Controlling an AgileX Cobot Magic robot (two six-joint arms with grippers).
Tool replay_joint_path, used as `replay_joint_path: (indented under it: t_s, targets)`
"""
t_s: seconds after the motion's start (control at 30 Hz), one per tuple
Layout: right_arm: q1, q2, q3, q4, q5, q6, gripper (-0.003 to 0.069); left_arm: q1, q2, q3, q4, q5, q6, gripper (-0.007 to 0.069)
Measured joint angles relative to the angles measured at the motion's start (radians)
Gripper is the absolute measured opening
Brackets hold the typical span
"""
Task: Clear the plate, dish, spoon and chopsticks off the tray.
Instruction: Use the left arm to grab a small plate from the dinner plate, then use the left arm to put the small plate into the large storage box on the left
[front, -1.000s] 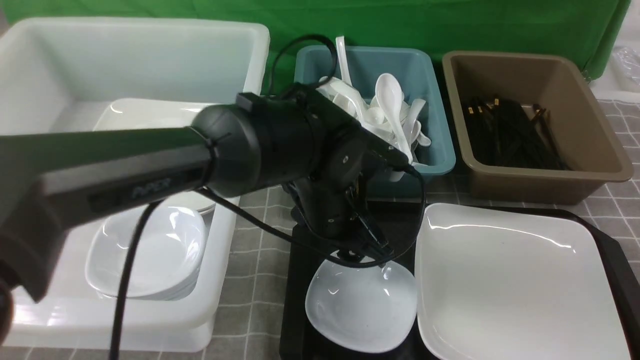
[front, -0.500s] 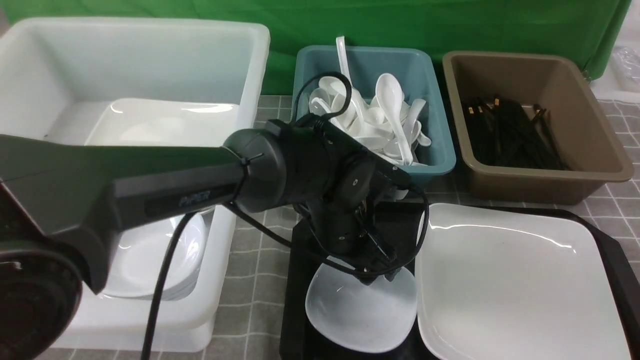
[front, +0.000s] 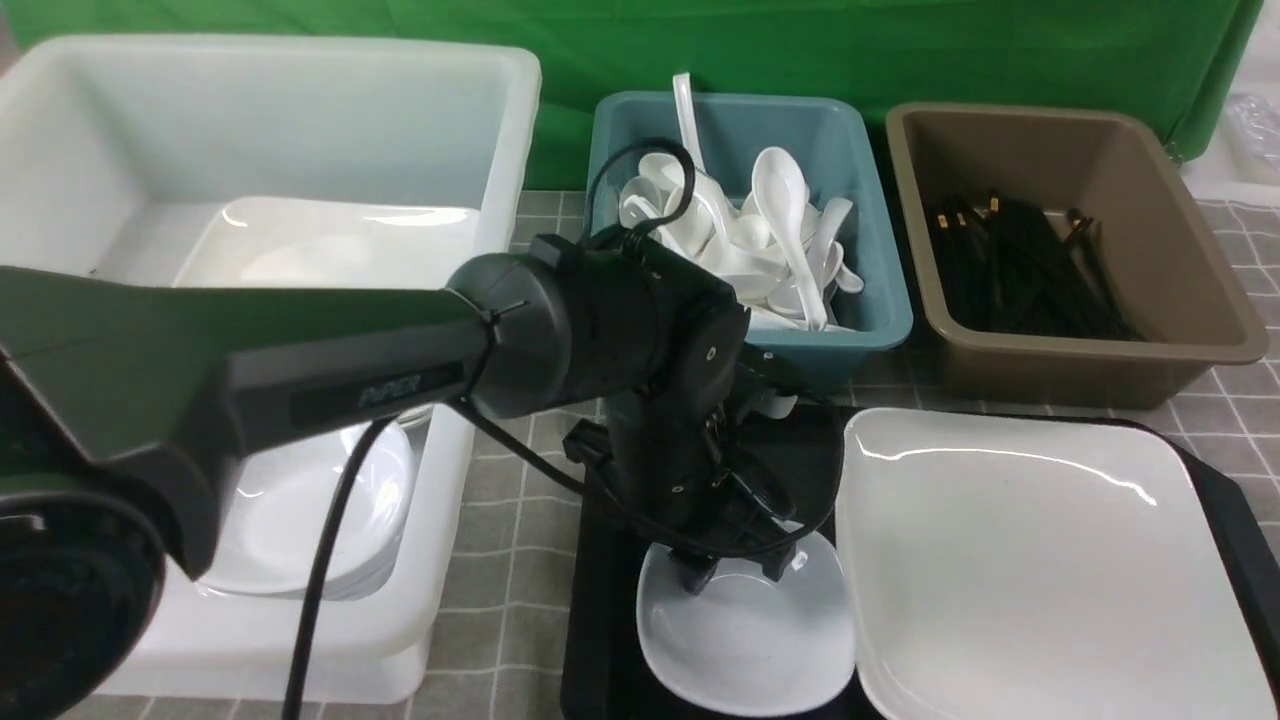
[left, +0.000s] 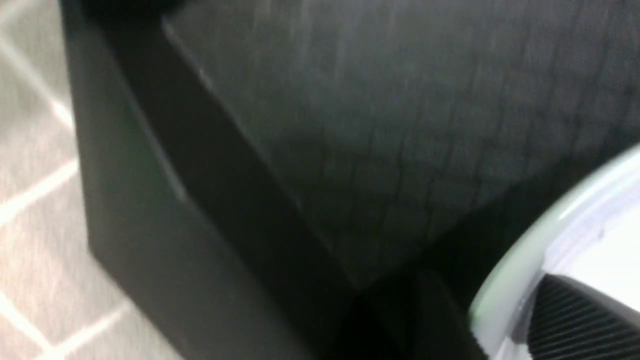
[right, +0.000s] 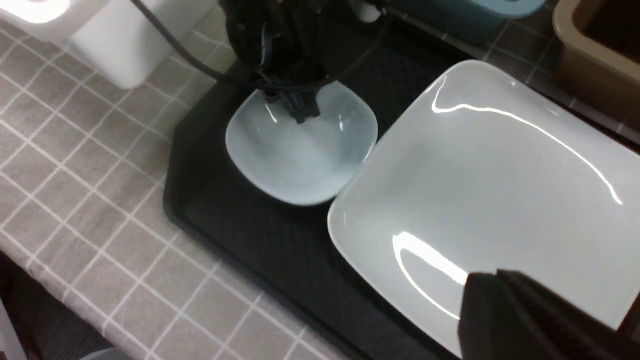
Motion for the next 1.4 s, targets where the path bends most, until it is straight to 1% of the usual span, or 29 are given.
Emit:
replay_joint_path:
  t_s: [0.07, 0.17, 0.2, 0.23, 0.27, 0.3, 0.33, 0.37, 0.47, 0.5, 0.6, 0.7, 0.73, 0.77, 0.8, 0.83, 0.9, 0.97, 1.03, 1.07, 1.13, 1.17, 1.2, 1.27, 1.4]
  targets:
    - [0.000, 0.000, 0.000, 0.001, -0.010, 0.000, 0.0019, 0.000, -0.010, 0.000, 0.000, 0.003, -0.003, 0.0221]
    - [0.000, 0.000, 0.000, 0.006, -0.022, 0.000, 0.0019, 0.000, -0.046, 0.000, 0.003, 0.008, -0.010, 0.0184]
    - [0.000, 0.000, 0.000, 0.011, -0.033, 0.000, 0.0019, 0.000, -0.072, 0.001, 0.009, 0.013, -0.012, 0.0140]
    - [0.000, 0.000, 0.000, 0.014, -0.040, 0.000, 0.0019, 0.000, -0.088, 0.001, 0.014, 0.017, -0.013, 0.0118]
    - [0.000, 0.001, 0.000, 0.020, -0.061, 0.000, 0.0019, 0.000, -0.142, 0.001, 0.019, 0.017, -0.026, 0.0063]
    - [0.000, 0.001, 0.000, 0.022, -0.063, 0.000, 0.0019, 0.000, -0.142, 0.001, 0.019, 0.017, -0.026, 0.0059]
    - [0.000, 0.005, 0.000, 0.036, -0.083, -0.003, 0.0019, 0.001, -0.201, 0.001, 0.021, 0.017, -0.032, 0.0039]
    - [0.000, 0.005, 0.000, 0.038, -0.086, -0.004, 0.0019, 0.001, -0.208, 0.001, 0.019, 0.018, -0.032, 0.0039]
    - [0.000, 0.036, -0.017, 0.129, -0.118, -0.068, 0.0019, 0.033, -0.338, 0.001, -0.038, 0.019, -0.036, 0.0035]
    - [0.000, 0.040, -0.020, 0.136, -0.119, -0.073, 0.0019, 0.036, -0.346, 0.001, -0.041, 0.020, -0.036, 0.0035]
    - [0.000, 0.114, -0.094, 0.255, -0.121, -0.165, 0.0020, 0.115, -0.487, 0.001, -0.083, 0.046, -0.036, 0.0034]
    - [0.000, 0.186, -0.167, 0.323, -0.117, -0.232, 0.0020, 0.195, -0.581, 0.010, -0.088, 0.074, -0.036, 0.0034]
    - [0.000, 0.225, -0.195, 0.351, -0.113, -0.256, 0.0020, 0.250, -0.637, 0.028, -0.089, 0.074, -0.037, 0.0034]
    - [0.001, 0.247, -0.216, 0.363, -0.107, -0.269, 0.0020, 0.275, -0.662, 0.040, -0.090, 0.069, -0.038, 0.0034]
    - [0.011, 0.301, -0.246, 0.384, -0.097, -0.285, 0.0020, 0.337, -0.717, 0.076, -0.092, 0.056, -0.043, 0.0034]
    - [0.024, 0.333, -0.270, 0.390, -0.092, -0.289, 0.0020, 0.375, -0.747, 0.102, -0.095, 0.047, -0.049, 0.0034]
    - [0.083, 0.426, -0.314, 0.394, -0.086, -0.306, 0.0020, 0.484, -0.822, 0.193, -0.119, 0.018, -0.067, 0.0034]
    - [0.142, 0.488, -0.354, 0.392, -0.088, -0.320, 0.0020, 0.555, -0.864, 0.275, -0.151, -0.014, -0.075, 0.0034]
    - [0.223, 0.557, -0.403, 0.371, -0.097, -0.333, 0.0020, 0.663, -0.915, 0.388, -0.219, -0.076, -0.077, 0.0034]
    - [0.247, 0.576, -0.419, 0.363, -0.098, -0.333, 0.0020, 0.691, -0.925, 0.423, -0.240, -0.089, -0.077, 0.0034]
    - [0.331, 0.648, -0.479, 0.311, -0.098, -0.333, 0.0020, 0.786, -0.950, 0.553, -0.312, -0.171, -0.067, 0.0034]
    - [0.348, 0.664, -0.495, 0.301, -0.098, -0.333, 0.0020, 0.799, -0.953, 0.584, -0.331, -0.191, -0.063, 0.0034]
    - [0.385, 0.701, -0.530, 0.285, -0.098, -0.333, 0.0020, 0.841, -0.956, 0.649, -0.377, -0.235, -0.051, 0.0034]
    - [0.417, 0.740, -0.567, 0.275, -0.098, -0.333, 0.0020, 0.862, -0.957, 0.714, -0.416, -0.279, -0.035, 0.0034]
    - [0.460, 0.816, -0.624, 0.264, -0.098, -0.333, 0.0020, 0.868, -0.942, 0.807, -0.490, -0.349, -0.013, 0.0034]
